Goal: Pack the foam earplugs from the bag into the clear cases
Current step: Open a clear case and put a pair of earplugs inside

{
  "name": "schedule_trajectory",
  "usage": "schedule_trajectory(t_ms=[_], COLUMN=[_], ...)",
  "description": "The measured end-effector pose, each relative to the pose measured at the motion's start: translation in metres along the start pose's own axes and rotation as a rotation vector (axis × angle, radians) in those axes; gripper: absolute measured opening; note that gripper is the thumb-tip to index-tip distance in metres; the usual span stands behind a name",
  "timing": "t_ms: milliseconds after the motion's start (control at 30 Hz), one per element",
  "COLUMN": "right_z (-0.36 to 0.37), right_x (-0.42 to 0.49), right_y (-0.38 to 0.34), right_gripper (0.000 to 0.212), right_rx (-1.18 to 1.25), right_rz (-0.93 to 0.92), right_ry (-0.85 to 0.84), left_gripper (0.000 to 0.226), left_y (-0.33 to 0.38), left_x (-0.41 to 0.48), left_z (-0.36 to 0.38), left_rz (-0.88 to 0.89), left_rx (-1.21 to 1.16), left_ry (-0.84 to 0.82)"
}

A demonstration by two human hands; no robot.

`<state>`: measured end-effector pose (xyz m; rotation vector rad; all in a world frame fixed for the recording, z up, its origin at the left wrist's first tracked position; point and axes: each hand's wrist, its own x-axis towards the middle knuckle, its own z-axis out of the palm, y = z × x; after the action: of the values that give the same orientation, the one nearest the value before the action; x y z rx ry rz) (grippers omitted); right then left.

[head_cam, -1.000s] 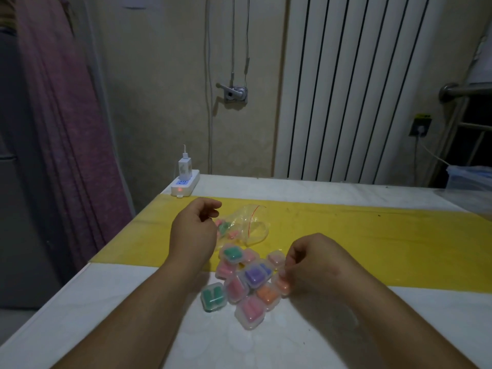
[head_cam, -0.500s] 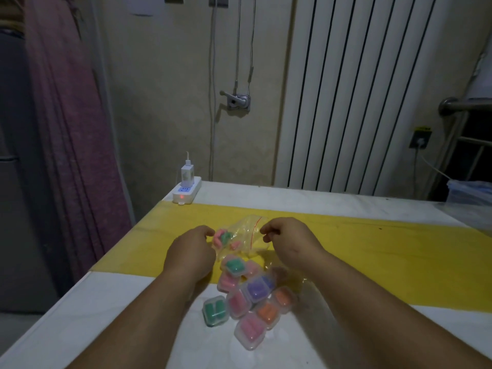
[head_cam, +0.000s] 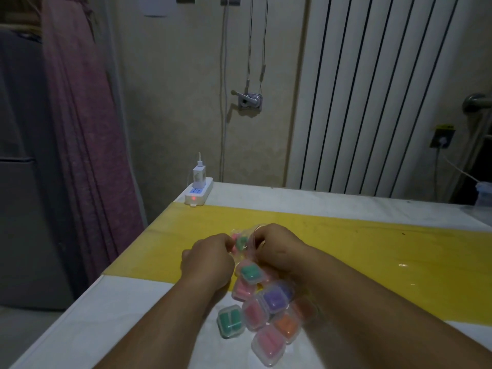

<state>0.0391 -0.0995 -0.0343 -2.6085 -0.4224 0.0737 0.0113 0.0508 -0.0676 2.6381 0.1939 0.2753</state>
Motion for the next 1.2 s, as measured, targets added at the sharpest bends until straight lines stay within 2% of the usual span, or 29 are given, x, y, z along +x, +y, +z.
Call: schedule_trajectory(t_ms=[133,267,367,633,833,1033,1200], right_z=[0.0,-0.003,0.001,0.007,0.012,0.016,0.013], right_x=[0.001,0.002,0.003,0.008,0.019,0.018,0.014], right_y=[-0.001,-0.003,-0.005,-0.01,-0.012,-0.02,-0.013], right_gripper=[0.014,0.026,0.02,0.035,0.017,0.022,0.017], right_rx=[-0.071,0.085,0.057,0.118,-0.006,-0.192,0.014], right_rz=[-0.048,-0.074,-0.077,-0.043,-0.013,-0.141,-0.206], right_ry=[-0.033,0.015,-0.036,-0.075,-0.084,-0.183,-0.109], left_gripper=[0.029,0.023,0.021,0.018,0.017,0.017,0.017], left_y=[0.001,0.002,0.0,0.0,0.0,0.0,0.0], left_x=[-0.001,-0.003,-0.001,0.001,0.001,0.0,0.0], left_z=[-0.003,-0.005,-0.003,-0.001,-0.001,-0.002,-0.001], left_rz=[-0.042,-0.063,-0.073,-0.084,-0.078,-0.072,-0.069], left_rx=[0.043,0.134,0.115,0.094,0.107,0.117,0.13], left_ry=[0.027,0.041,0.055,0.069,0.083,0.095,0.092])
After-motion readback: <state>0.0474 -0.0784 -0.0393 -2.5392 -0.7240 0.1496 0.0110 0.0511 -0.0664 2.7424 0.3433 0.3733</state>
